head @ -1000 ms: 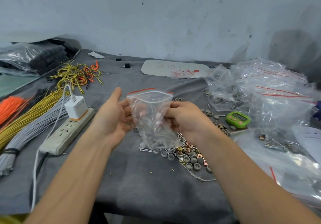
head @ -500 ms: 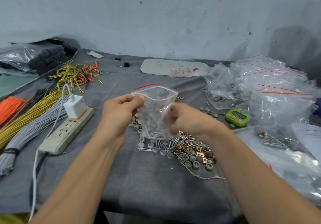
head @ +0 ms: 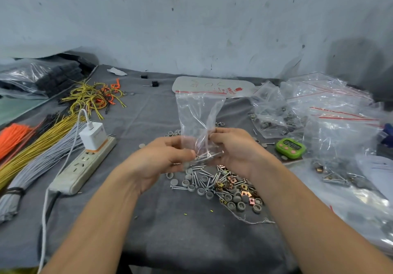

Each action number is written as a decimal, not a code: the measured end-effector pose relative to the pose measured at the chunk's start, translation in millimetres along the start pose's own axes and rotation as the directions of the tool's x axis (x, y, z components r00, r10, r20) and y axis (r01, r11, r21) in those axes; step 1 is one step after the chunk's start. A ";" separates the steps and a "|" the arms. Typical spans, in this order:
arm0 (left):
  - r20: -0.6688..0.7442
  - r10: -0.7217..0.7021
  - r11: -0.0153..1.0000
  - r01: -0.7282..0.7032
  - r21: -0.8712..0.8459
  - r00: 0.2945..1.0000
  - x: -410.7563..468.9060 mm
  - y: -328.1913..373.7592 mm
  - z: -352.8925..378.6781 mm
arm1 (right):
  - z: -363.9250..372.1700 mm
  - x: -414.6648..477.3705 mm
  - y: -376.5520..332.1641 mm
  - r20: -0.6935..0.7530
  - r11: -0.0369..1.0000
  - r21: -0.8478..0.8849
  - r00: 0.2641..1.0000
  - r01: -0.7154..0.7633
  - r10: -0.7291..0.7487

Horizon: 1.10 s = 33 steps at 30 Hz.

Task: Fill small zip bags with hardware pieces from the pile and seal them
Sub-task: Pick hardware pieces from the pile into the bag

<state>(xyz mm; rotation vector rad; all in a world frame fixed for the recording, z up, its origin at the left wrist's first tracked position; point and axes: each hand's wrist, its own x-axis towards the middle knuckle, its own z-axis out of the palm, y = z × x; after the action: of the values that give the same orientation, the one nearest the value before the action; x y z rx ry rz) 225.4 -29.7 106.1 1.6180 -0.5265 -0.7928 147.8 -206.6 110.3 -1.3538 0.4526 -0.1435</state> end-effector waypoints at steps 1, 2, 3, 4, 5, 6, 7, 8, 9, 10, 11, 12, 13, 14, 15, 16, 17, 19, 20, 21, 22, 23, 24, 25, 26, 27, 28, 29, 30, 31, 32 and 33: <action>-0.011 0.013 1.000 -0.013 0.001 1.000 0.4 -0.5 0.0 | -0.8 0.0 -0.4 0.012 0.999 0.047 1.000 -0.001 0.001; -0.026 0.027 1.000 -0.027 -0.001 0.999 0.6 -0.9 0.4 | -1.2 0.0 -0.4 0.023 0.997 0.078 1.000 0.001 -0.003; -0.046 0.041 0.999 -0.041 -0.011 0.998 0.6 -1.1 1.3 | -2.4 1.0 -0.2 0.033 0.995 0.095 0.999 0.010 -0.013; -0.079 0.050 0.998 -0.052 -0.026 0.996 0.7 -1.5 1.6 | -4.0 1.6 -0.4 0.052 0.995 0.097 0.998 0.024 -0.029; -0.130 0.055 0.998 -0.060 -0.035 0.990 1.3 -1.8 1.5 | -6.4 1.7 -1.4 0.079 0.996 0.085 0.996 0.042 -0.048; -0.190 0.060 0.997 -0.068 -0.032 0.980 2.2 -1.9 1.4 | -8.8 1.5 -2.7 0.119 0.997 0.060 0.991 0.055 -0.062; -0.242 0.067 0.996 -0.078 -0.034 0.968 3.1 -2.1 0.9 | -11.3 0.9 -3.4 0.170 0.998 0.022 0.983 0.062 -0.065; -0.275 0.074 0.995 -0.091 -0.049 0.958 3.7 -1.8 0.7 | -13.0 0.2 -3.5 0.219 0.998 -0.028 0.974 0.062 -0.054; -0.295 0.079 0.992 -0.105 -0.075 0.952 3.8 -1.3 0.8 | -13.9 -0.1 -2.4 0.250 0.994 -0.089 0.968 0.059 -0.035; -0.307 0.087 0.988 -0.121 -0.094 0.948 3.8 -0.7 1.3 | -13.3 0.0 -1.1 0.260 0.988 -0.144 0.965 0.059 -0.019; -0.317 0.099 0.985 -0.139 -0.104 0.943 3.6 -0.2 1.8 | -11.9 -0.2 0.3 0.251 0.982 -0.178 0.968 0.064 -0.017; -0.325 0.113 0.982 -0.155 -0.107 0.939 3.1 0.4 2.7 | -10.3 -0.1 1.4 0.231 0.980 -0.186 0.973 0.070 -0.026; -0.332 0.124 0.979 -0.170 -0.111 0.935 2.7 1.3 3.9 | -8.8 0.0 1.4 0.202 0.982 -0.171 0.979 0.075 -0.039; -0.339 0.129 0.977 -0.179 -0.118 0.932 2.6 2.3 5.0 | -7.8 -0.3 0.6 0.171 0.987 -0.144 0.984 0.076 -0.051; -0.344 0.129 0.975 -0.182 -0.126 0.930 2.8 3.1 6.1 | -7.6 -0.1 -0.7 0.138 0.990 -0.119 0.989 0.077 -0.060; -0.341 0.124 0.975 -0.179 -0.134 0.932 3.1 3.8 7.1 | -7.6 0.5 -1.7 0.108 0.992 -0.101 0.992 0.076 -0.065; -0.330 0.117 0.975 -0.172 -0.142 0.937 3.3 4.0 7.6 | -7.9 0.9 -2.2 0.084 0.993 -0.093 0.994 0.074 -0.067; -0.273 0.109 0.974 -0.158 -0.162 0.956 2.4 3.4 8.0 | -7.3 0.3 -2.3 0.044 0.993 -0.093 0.996 0.076 -0.072; -0.238 0.107 0.975 -0.148 -0.163 0.965 1.6 2.6 7.8 | -7.2 0.0 -2.2 0.030 0.993 -0.093 0.997 0.077 -0.074; -0.206 0.106 0.978 -0.140 -0.154 0.973 0.7 1.3 7.6 | -7.3 -0.5 -2.0 0.022 0.993 -0.090 0.997 0.072 -0.070; -0.186 0.108 0.981 -0.135 -0.137 0.977 -0.4 0.7 8.0 | -7.6 -1.0 -2.3 0.023 0.994 -0.084 0.998 0.064 -0.062; -0.183 0.112 0.984 -0.134 -0.118 0.977 -1.2 0.3 8.1 | -7.8 -1.6 -2.8 0.029 0.995 -0.080 0.998 0.056 -0.054; -0.192 0.118 0.985 -0.139 -0.100 0.974 -2.0 0.4 8.1 | -8.3 -1.9 -3.3 0.035 0.995 -0.081 0.998 0.049 -0.047; -0.207 0.125 0.986 -0.145 -0.084 0.970 -2.5 0.6 8.3 | -8.8 -2.0 -3.9 0.037 0.996 -0.085 0.999 0.040 -0.037; -0.226 0.130 0.986 -0.150 -0.071 0.965 -2.8 1.1 8.4 | -9.2 -2.2 -4.4 0.038 0.996 -0.090 0.999 0.031 -0.027; -0.248 0.133 0.987 -0.152 -0.059 0.960 -2.9 1.5 8.5 | -9.5 -2.4 -4.6 0.046 0.995 -0.098 0.999 0.025 -0.021; -0.270 0.131 0.987 -0.151 -0.054 0.954 -2.6 1.6 8.4 | -9.6 -2.6 -4.7 0.064 0.994 -0.109 0.998 0.026 -0.019; -0.288 0.124 0.988 -0.146 -0.055 0.950 -2.5 1.2 8.3 | -9.5 -3.0 -4.6 0.086 0.992 -0.124 0.996 0.031 -0.021; -0.301 0.114 0.989 -0.138 -0.060 0.947 -2.4 0.7 7.8 | -9.1 -3.6 -4.2 0.106 0.990 -0.138 0.994 0.039 -0.024; -0.308 0.105 0.990 -0.129 -0.061 0.946 -2.5 0.2 7.2 | -8.0 -4.5 -3.8 0.120 0.987 -0.155 0.992 0.048 -0.029; -0.309 0.097 0.991 -0.121 -0.058 0.946 -2.2 0.0 6.9 | -6.7 -4.7 -3.1 0.126 0.982 -0.178 0.991 0.061 -0.038; -0.305 0.093 0.992 -0.113 -0.052 0.948 -1.7 -0.1 6.6 | -5.1 -4.9 -2.4 0.119 0.975 -0.208 0.991 0.078 -0.054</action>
<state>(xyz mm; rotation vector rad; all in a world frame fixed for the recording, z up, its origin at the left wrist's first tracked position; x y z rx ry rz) 219.3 -32.9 106.0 1.5976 -0.3569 -0.4682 141.7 -210.1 113.0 -1.5793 0.3345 -0.0740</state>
